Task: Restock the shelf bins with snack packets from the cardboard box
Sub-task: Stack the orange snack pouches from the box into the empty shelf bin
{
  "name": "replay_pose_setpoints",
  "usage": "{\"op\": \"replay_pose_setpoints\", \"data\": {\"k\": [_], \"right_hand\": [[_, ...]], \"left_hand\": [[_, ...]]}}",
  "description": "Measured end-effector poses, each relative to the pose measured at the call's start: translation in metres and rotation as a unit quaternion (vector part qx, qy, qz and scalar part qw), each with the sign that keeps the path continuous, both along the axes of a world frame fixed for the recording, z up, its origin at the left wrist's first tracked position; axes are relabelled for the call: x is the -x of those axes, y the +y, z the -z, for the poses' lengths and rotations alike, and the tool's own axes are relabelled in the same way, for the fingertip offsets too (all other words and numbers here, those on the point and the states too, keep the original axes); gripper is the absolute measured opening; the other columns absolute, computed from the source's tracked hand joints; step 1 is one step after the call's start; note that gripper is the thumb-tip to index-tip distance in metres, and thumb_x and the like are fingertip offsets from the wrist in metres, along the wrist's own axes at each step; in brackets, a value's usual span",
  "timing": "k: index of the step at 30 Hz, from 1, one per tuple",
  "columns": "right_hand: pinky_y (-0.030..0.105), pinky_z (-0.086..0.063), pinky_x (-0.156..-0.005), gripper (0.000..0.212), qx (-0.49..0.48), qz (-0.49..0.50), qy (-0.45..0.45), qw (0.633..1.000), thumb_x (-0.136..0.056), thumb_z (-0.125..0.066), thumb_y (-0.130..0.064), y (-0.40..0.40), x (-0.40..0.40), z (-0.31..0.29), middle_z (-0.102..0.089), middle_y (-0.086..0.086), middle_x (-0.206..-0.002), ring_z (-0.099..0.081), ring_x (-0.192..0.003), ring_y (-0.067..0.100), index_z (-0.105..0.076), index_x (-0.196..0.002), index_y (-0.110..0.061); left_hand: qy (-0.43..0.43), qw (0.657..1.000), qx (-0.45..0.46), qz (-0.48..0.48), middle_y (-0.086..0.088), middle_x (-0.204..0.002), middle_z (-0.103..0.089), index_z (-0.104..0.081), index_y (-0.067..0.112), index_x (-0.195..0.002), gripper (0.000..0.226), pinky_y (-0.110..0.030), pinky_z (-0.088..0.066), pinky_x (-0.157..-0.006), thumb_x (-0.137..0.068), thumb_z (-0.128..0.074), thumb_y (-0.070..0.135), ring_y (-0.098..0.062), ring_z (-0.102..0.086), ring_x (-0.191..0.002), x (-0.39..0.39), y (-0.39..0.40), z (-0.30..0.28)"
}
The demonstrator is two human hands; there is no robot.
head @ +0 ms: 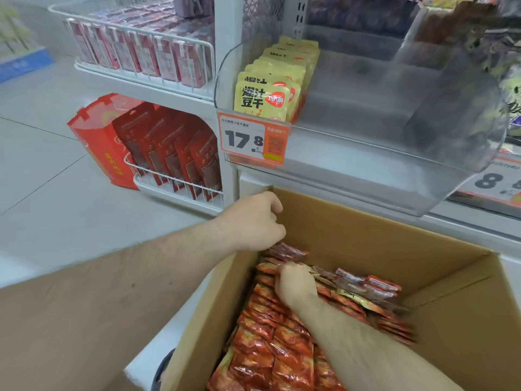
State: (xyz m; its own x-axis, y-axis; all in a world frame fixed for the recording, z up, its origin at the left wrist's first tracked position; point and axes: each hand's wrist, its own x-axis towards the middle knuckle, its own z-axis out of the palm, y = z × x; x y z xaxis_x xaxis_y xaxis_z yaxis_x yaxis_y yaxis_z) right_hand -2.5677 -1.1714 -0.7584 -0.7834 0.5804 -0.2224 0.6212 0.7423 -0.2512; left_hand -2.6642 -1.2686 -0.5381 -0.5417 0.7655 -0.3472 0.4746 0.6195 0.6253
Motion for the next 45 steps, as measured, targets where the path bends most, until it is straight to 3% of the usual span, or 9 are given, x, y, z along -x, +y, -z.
{"op": "replay_pose_setpoints", "data": {"k": [7, 11, 15, 22, 26, 31, 38, 43, 45], "right_hand": [[0.041, -0.05, -0.071, 0.01, 0.06, 0.154, 0.276, 0.947, -0.099, -0.046, -0.018, 0.016, -0.031, -0.067, -0.069, 0.013, -0.083, -0.066, -0.082, 0.038, -0.047, -0.089, -0.018], [0.01, -0.044, -0.069, 0.015, 0.074, 0.074, 0.413, 0.905, -0.1, -0.047, -0.017, 0.004, -0.07, -0.132, -0.068, -0.014, -0.086, -0.062, -0.076, -0.01, -0.049, -0.092, -0.03], [0.008, -0.045, -0.091, 0.016, 0.054, -0.089, 0.49, 0.866, -0.096, -0.049, -0.022, -0.014, -0.086, -0.155, -0.062, -0.016, -0.116, -0.058, -0.11, -0.012, -0.058, -0.108, -0.018], [0.03, -0.048, -0.073, 0.014, 0.045, 0.083, 0.142, 0.985, -0.084, -0.057, -0.018, 0.023, -0.087, -0.067, -0.071, -0.002, -0.089, -0.067, -0.087, 0.021, -0.067, -0.092, -0.023], [0.028, -0.049, -0.077, 0.033, 0.106, 0.104, -0.065, 0.987, -0.076, -0.058, -0.023, 0.015, -0.081, -0.021, -0.068, 0.001, -0.109, -0.064, -0.105, 0.025, -0.063, -0.109, -0.024], [0.03, -0.052, -0.08, 0.028, 0.106, 0.131, -0.091, 0.981, -0.081, -0.054, -0.025, 0.015, -0.079, 0.015, -0.068, 0.001, -0.109, -0.064, -0.105, 0.025, -0.063, -0.108, -0.023], [0.034, -0.034, -0.059, 0.01, 0.121, 0.305, 0.185, 0.926, -0.102, -0.043, -0.015, 0.009, -0.093, -0.028, -0.058, 0.003, -0.076, -0.062, -0.083, 0.034, -0.047, -0.093, -0.013], [0.013, -0.04, -0.066, 0.006, 0.152, 0.235, 0.355, 0.892, -0.103, -0.044, -0.018, -0.021, -0.107, -0.104, -0.061, -0.007, -0.127, -0.061, -0.084, -0.004, -0.049, -0.098, -0.019], [0.003, -0.039, -0.084, 0.014, 0.117, 0.124, 0.41, 0.896, -0.101, -0.046, -0.023, -0.035, -0.11, -0.123, -0.054, -0.018, -0.141, -0.057, -0.111, -0.006, -0.045, -0.098, -0.037]], "left_hand": [[-0.215, 0.968, 0.071, -0.112, -0.015, -0.109, -0.067, -0.048, 0.006, -0.133, 0.041, -0.035, -0.062, -0.074, -0.101, -0.052, 0.031, -0.026, -0.07, -0.076, -0.006, -0.003, -0.004], [-0.422, 0.885, 0.067, -0.186, -0.028, -0.133, -0.056, -0.022, 0.011, -0.155, 0.078, -0.045, -0.06, -0.082, -0.097, -0.048, 0.057, -0.041, -0.067, -0.101, -0.005, -0.001, -0.001], [-0.448, 0.867, -0.005, -0.217, -0.015, -0.099, -0.07, -0.059, 0.005, -0.122, 0.032, -0.034, -0.062, -0.061, -0.097, -0.06, 0.025, -0.025, -0.071, -0.078, -0.013, 0.008, 0.001], [-0.249, 0.949, -0.041, -0.19, -0.019, -0.104, -0.07, -0.059, 0.006, -0.114, 0.031, -0.044, -0.059, -0.078, -0.086, -0.066, -0.005, -0.034, -0.07, -0.092, -0.009, 0.006, 0.016], [-0.213, 0.963, -0.033, -0.162, -0.015, -0.103, -0.071, -0.061, 0.009, -0.112, 0.033, -0.048, -0.057, -0.087, -0.084, -0.067, -0.008, -0.032, -0.069, -0.095, -0.006, 0.007, 0.023], [-0.213, 0.967, -0.014, -0.139, -0.014, -0.109, -0.069, -0.057, 0.012, -0.122, 0.045, -0.05, -0.052, -0.096, -0.087, -0.055, -0.015, -0.032, -0.063, -0.105, 0.005, 0.007, 0.033], [-0.254, 0.957, 0.02, -0.14, -0.02, -0.117, -0.067, -0.056, 0.008, -0.123, 0.043, -0.049, -0.048, -0.102, -0.089, -0.045, -0.017, -0.036, -0.061, -0.112, 0.014, -0.002, 0.029], [-0.347, 0.92, -0.006, -0.181, -0.029, -0.116, -0.066, -0.049, -0.004, -0.125, 0.039, -0.054, -0.052, -0.092, -0.092, -0.034, -0.017, -0.042, -0.064, -0.107, 0.017, -0.01, 0.018], [-0.385, 0.903, -0.02, -0.191, -0.028, -0.111, -0.067, -0.05, -0.006, -0.123, 0.037, -0.054, -0.053, -0.091, -0.092, -0.03, -0.015, -0.041, -0.066, -0.104, 0.016, -0.014, 0.011]]}}
